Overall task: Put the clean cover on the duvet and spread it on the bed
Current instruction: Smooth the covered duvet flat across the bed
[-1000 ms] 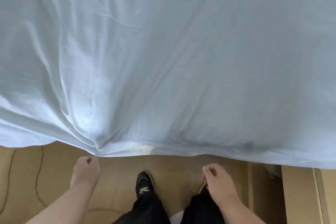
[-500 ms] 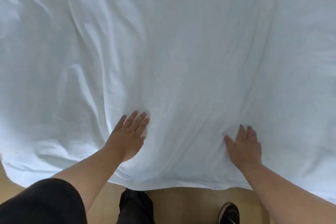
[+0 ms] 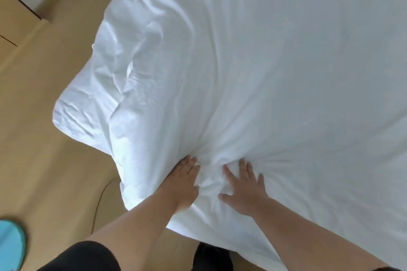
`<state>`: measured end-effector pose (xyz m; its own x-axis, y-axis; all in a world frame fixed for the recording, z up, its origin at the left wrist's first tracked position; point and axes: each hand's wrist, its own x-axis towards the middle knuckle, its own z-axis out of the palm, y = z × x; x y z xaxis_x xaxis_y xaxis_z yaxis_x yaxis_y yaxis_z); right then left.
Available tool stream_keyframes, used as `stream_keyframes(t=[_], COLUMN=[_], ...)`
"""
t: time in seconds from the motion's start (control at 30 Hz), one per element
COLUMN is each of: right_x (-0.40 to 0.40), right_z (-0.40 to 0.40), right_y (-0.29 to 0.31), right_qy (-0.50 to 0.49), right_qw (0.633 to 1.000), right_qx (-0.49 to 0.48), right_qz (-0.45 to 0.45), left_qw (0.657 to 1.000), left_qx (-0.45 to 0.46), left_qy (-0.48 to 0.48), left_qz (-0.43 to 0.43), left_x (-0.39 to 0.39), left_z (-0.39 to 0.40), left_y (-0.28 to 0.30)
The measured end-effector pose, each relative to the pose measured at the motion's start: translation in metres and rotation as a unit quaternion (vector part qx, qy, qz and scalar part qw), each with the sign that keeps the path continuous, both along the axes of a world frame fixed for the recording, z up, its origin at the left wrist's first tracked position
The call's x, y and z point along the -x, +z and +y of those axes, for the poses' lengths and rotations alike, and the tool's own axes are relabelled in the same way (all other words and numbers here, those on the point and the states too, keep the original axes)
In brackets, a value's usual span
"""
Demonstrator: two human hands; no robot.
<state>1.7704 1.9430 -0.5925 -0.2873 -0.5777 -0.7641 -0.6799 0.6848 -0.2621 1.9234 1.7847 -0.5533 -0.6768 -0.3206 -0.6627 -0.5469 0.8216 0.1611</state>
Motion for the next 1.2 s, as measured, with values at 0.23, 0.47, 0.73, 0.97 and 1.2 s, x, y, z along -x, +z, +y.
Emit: stream_keyframes(t=[0.23,0.47,0.73,0.97,1.2], right_x=[0.007,-0.017,-0.075,-0.161,-0.188], right_z=[0.023,0.022,-0.083,-0.255,-0.34], right_y=[0.02,0.074,0.157,0.171,0.103], right_qy=[0.048,-0.054,-0.087,0.034,-0.011], right_qw=[0.997,0.997,0.97,0.932,0.992], right_qx=[-0.061,-0.021,0.226,0.359,0.036], right_qz=[-0.023,-0.049,0.019,0.043,0.117], left_qw=[0.977,0.954,0.823,0.778,0.704], left_qx=[-0.108,-0.1,-0.142,-0.197,-0.335], left_qy=[0.146,0.255,0.539,0.586,0.605], left_qz=[0.113,0.119,0.107,0.112,0.164], left_x=[-0.043,-0.107,-0.174,-0.212,-0.161], left_z=[0.005,0.009,-0.04,-0.163,-0.287], left_y=[0.043,0.083,0.087,0.029,-0.007])
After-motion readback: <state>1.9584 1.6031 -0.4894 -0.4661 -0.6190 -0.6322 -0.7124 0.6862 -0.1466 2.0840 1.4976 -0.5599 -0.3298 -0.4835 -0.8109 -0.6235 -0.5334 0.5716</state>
